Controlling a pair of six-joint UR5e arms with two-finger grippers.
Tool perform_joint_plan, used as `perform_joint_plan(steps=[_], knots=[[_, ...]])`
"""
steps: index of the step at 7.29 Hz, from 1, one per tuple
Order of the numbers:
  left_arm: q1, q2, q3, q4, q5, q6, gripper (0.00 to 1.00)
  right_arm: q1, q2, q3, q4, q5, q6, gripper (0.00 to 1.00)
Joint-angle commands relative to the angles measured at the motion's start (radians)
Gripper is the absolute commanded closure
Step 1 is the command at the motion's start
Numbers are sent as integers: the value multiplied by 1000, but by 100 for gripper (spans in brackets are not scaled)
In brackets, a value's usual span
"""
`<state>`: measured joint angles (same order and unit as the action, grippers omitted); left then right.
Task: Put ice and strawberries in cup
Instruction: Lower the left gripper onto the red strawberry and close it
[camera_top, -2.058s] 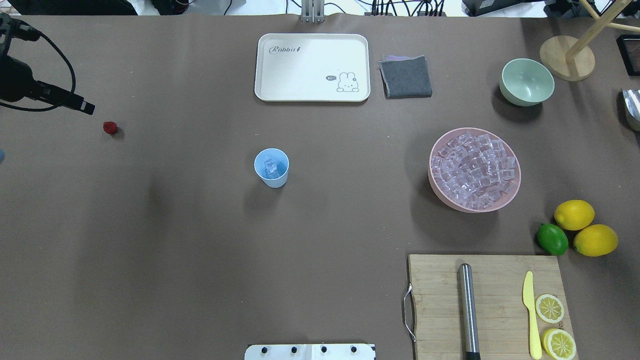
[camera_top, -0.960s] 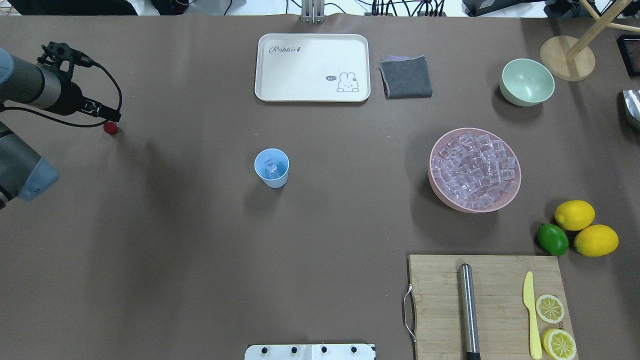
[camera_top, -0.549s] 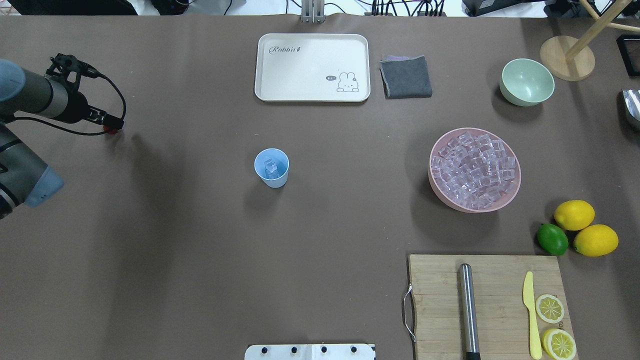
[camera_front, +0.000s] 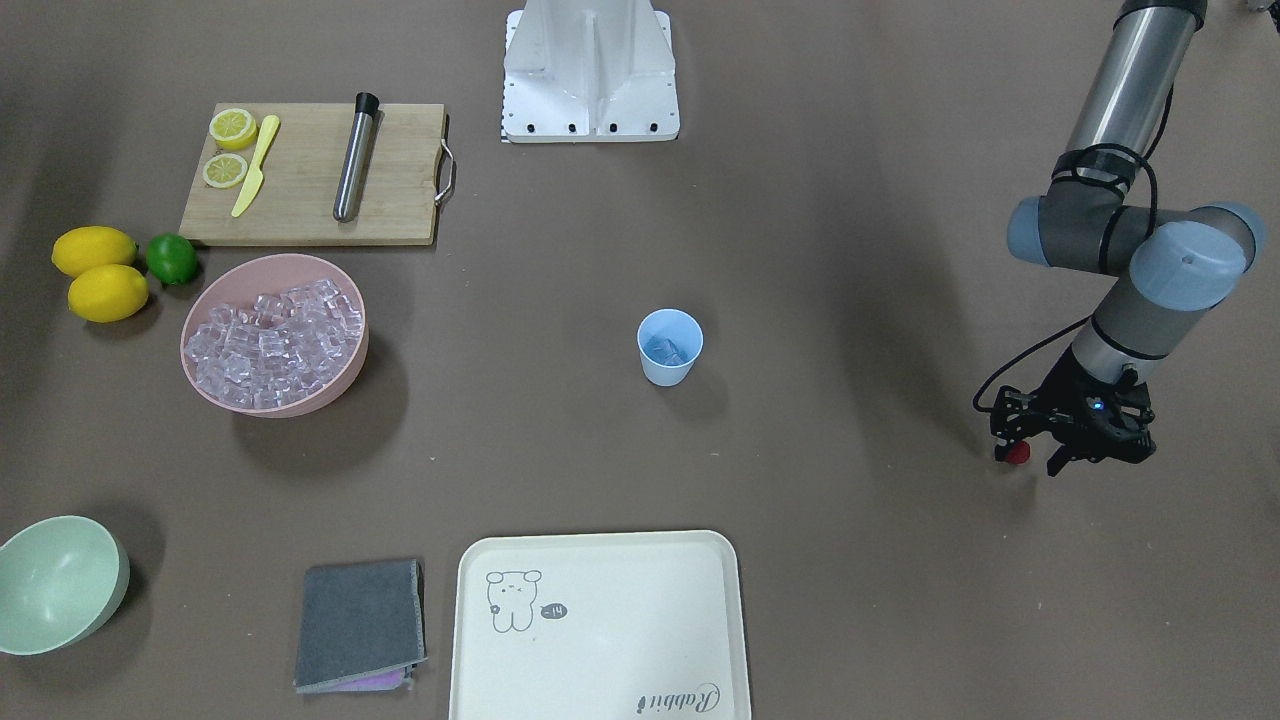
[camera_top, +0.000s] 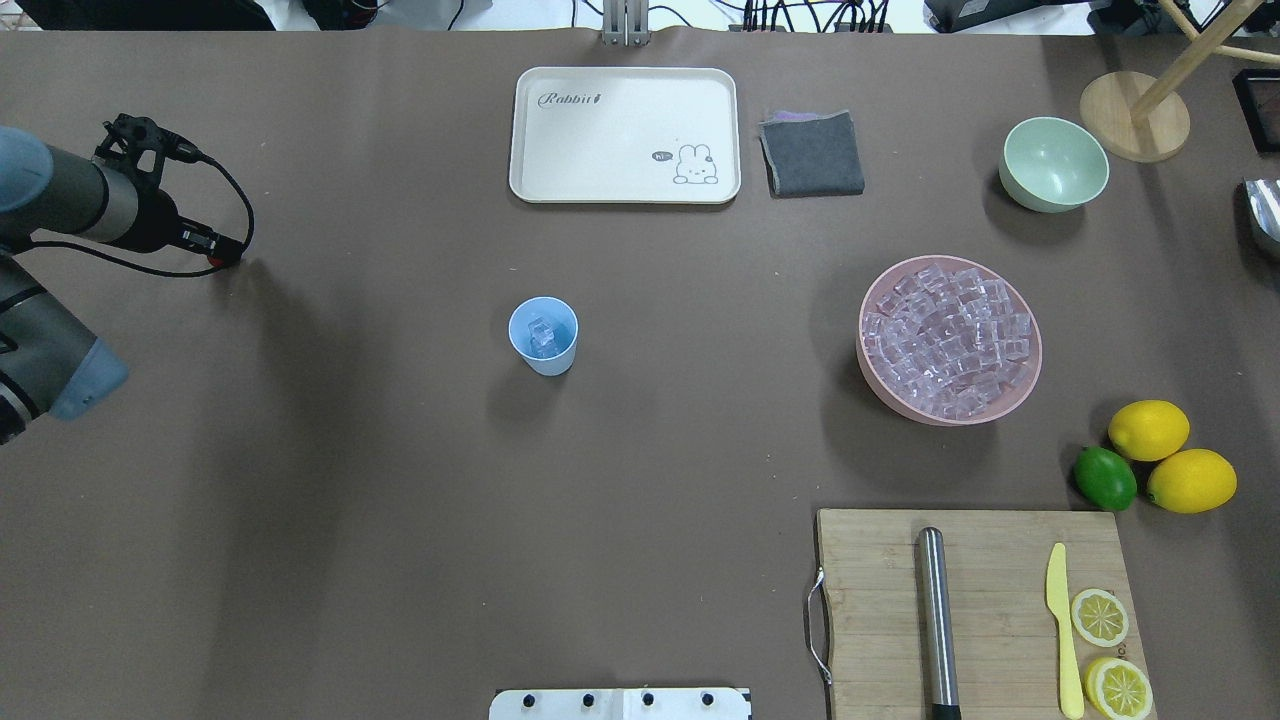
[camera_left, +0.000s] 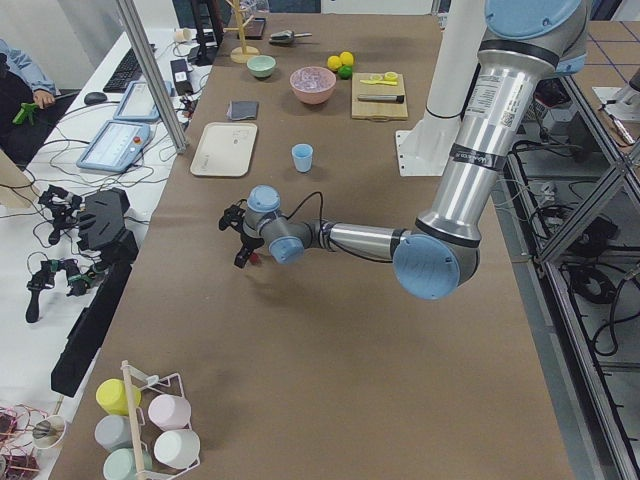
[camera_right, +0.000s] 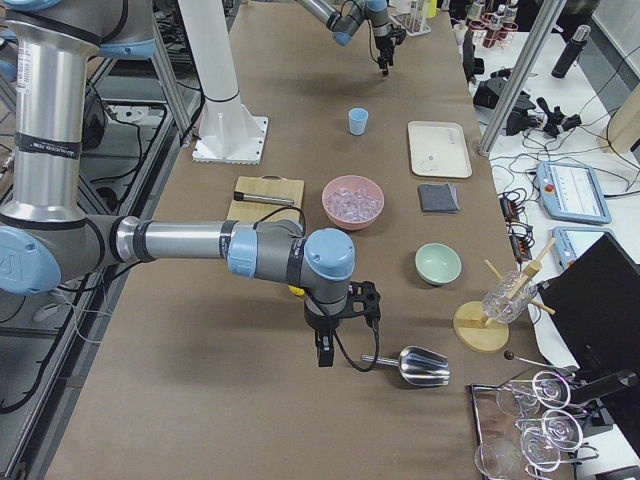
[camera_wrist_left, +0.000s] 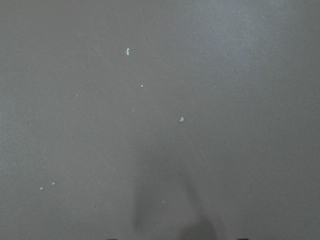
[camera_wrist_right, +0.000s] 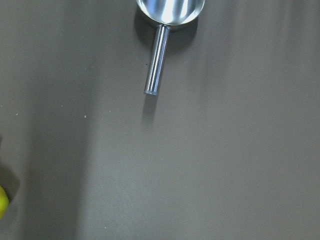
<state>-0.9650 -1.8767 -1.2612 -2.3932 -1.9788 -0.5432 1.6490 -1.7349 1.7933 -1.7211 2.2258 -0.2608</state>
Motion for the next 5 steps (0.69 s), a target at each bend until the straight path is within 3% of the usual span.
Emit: perform_joint_plan(steps=[1,3,4,5], knots=[[2,5,2,-3,0,0,34,0,2,0,0,-2,0,1],[14,5,0,-9,0,-1,40,0,2,0,0,-2,0,1],[20,5,-1,-17,0,-1,55,0,2,0,0,-2,0,1],[22,5,-7,-17,-2,-3,77,0,2,0,0,-2,0,1]])
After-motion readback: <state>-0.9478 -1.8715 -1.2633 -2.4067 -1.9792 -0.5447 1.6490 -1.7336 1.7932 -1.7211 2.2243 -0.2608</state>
